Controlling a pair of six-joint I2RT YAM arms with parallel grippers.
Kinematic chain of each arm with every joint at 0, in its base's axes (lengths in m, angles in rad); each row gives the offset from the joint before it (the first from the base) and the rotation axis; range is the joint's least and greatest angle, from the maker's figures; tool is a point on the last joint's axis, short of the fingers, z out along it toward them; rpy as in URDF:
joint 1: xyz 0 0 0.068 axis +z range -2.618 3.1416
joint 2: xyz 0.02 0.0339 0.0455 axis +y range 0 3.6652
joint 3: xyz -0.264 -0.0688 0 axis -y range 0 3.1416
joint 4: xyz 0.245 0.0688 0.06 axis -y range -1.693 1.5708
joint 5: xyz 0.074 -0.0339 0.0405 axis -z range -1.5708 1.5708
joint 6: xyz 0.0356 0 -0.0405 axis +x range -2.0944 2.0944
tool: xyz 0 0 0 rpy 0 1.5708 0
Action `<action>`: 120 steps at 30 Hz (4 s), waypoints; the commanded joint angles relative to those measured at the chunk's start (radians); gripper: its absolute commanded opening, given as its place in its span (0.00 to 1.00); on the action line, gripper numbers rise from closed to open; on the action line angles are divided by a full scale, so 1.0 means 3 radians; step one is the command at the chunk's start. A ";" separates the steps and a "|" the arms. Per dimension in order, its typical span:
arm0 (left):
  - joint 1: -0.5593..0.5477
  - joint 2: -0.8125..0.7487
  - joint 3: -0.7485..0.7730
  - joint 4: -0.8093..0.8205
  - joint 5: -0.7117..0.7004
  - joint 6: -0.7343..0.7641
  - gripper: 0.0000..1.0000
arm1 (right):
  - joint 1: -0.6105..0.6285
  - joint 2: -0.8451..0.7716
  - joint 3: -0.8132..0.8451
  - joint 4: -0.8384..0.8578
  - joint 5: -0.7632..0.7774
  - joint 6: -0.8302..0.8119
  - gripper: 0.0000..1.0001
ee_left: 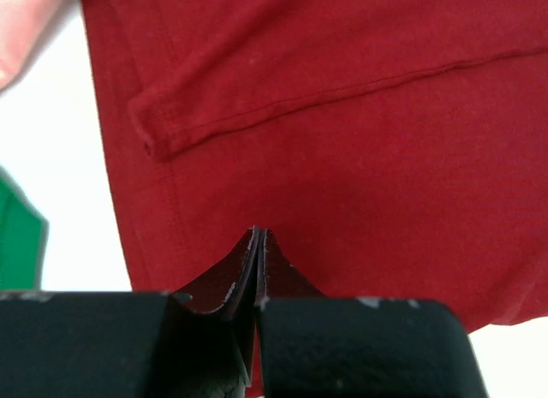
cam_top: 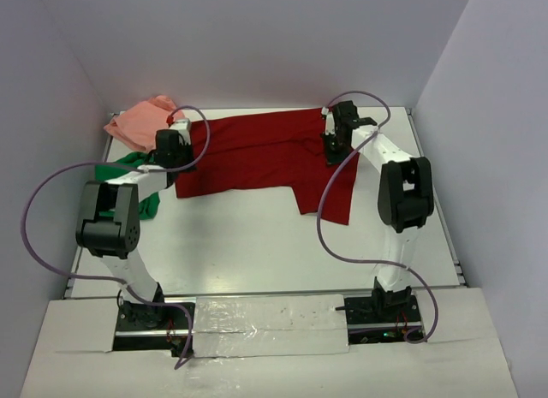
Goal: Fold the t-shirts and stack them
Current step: Fold the flattened tshirt in 1/3 of the way
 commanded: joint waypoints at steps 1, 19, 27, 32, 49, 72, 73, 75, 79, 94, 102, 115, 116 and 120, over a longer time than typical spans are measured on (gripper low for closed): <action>-0.0037 0.0123 0.0351 -0.0252 0.0098 -0.0020 0.08 | 0.0010 0.0189 0.0287 -0.0272 -0.0094 0.0036 0.00; -0.0053 0.0778 0.1549 -0.2389 0.0344 0.0379 0.00 | 0.0005 0.0252 0.0364 -0.0871 -0.0273 -0.0005 0.00; -0.0073 0.0891 0.1467 -0.2492 0.0374 0.0466 0.00 | 0.0005 0.0206 0.0185 -0.0810 -0.0369 -0.0138 0.00; -0.0094 0.0896 0.1258 -0.2497 0.0420 0.0594 0.00 | 0.0000 0.0114 0.0134 -0.0795 -0.0442 -0.0154 0.00; -0.0150 0.0048 -0.0005 -0.2676 0.0502 0.0844 0.00 | -0.0015 -0.0367 0.0077 -0.0989 -0.0483 -0.0200 0.00; 0.0019 -0.0381 0.0562 -0.2172 0.1356 0.0793 0.43 | 0.0138 -0.0587 -0.0705 0.0365 -0.0543 -0.0547 0.00; 0.0019 -0.0438 0.0547 -0.2089 0.1407 0.0783 0.46 | 0.0148 -0.0587 -0.0745 0.0447 -0.0574 -0.0547 0.00; 0.0019 -0.0647 0.0425 -0.1732 0.1413 0.0666 0.54 | 0.0179 -0.0577 -0.0838 0.0621 -0.0641 -0.0583 0.00; 0.0024 -0.1026 0.0082 -0.1078 0.1356 0.0553 0.56 | 0.0230 -0.0383 -0.0762 0.0663 -0.0600 -0.0553 0.00; 0.0054 -0.1942 -0.0410 -0.0350 0.0681 0.0307 0.57 | 0.0286 0.0323 -0.0204 0.0080 -0.0263 -0.0276 0.00; 0.0085 -0.1962 -0.0374 -0.0421 0.0748 0.0318 0.57 | 0.0246 0.0313 -0.0260 -0.0477 0.0100 -0.0297 0.00; 0.0095 -0.1901 -0.0251 -0.0789 0.0916 0.0307 0.57 | 0.0128 -0.0234 -0.1108 -0.0947 0.0147 -0.0465 0.00; 0.0095 -0.1896 -0.0246 -0.0805 0.0937 0.0307 0.57 | 0.0113 -0.0254 -0.1159 -0.0963 0.0182 -0.0476 0.00; 0.0095 -0.1896 -0.0271 -0.0790 0.0993 0.0277 0.57 | 0.0067 -0.0423 -0.1385 -0.0933 0.0330 -0.0517 0.00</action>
